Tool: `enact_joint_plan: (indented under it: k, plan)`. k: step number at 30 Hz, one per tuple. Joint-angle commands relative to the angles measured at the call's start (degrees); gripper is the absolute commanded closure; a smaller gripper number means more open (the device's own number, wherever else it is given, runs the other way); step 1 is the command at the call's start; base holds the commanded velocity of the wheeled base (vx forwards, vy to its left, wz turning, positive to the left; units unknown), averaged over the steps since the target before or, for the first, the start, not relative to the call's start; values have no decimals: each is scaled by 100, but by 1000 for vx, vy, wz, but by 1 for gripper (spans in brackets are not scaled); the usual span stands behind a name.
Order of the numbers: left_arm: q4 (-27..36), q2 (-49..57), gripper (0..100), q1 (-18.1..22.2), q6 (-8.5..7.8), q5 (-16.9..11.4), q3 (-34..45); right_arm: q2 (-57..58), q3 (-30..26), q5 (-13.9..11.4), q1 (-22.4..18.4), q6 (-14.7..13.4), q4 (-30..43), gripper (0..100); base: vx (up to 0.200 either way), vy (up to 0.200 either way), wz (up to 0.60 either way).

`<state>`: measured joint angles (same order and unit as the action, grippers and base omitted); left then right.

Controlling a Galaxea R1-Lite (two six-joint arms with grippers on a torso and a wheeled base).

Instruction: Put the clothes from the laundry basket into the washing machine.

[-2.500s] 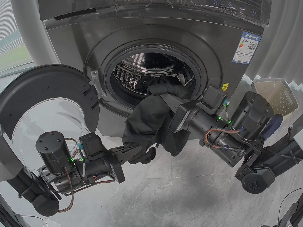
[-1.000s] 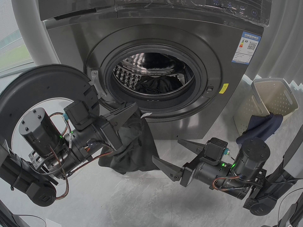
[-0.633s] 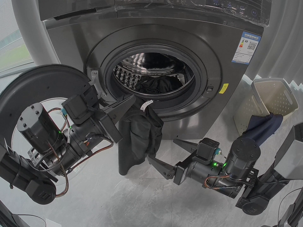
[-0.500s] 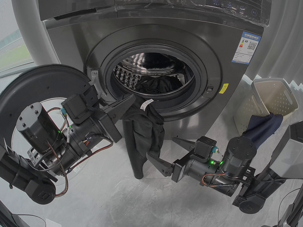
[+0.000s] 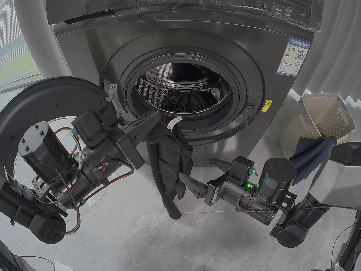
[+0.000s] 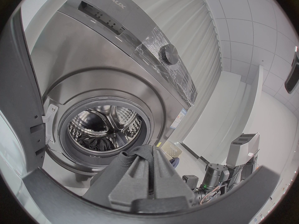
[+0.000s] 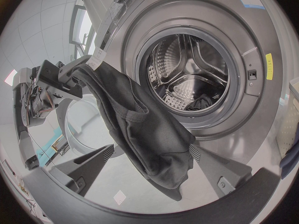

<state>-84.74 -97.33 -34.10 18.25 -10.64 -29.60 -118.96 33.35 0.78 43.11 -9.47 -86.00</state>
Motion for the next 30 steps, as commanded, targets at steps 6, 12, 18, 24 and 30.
enact_joint_plan:
  k: [6,12,18,24,30]
  plan:
    - [-34,3,100,0,3,18,42,-339,479,124,-22,-11,5,0,0,0,0]
    - [-52,3,100,0,3,18,59,-541,602,115,-153,-37,-13,0,0,0,0]
    - [-60,12,100,0,3,27,68,-699,804,124,-162,-37,-48,0,0,0,0]
    - [-60,-5,100,0,3,27,68,-752,919,133,-65,-55,-57,0,0,0,0]
    - [-60,-5,100,0,3,27,68,-796,954,150,154,-72,-57,0,0,0,0]
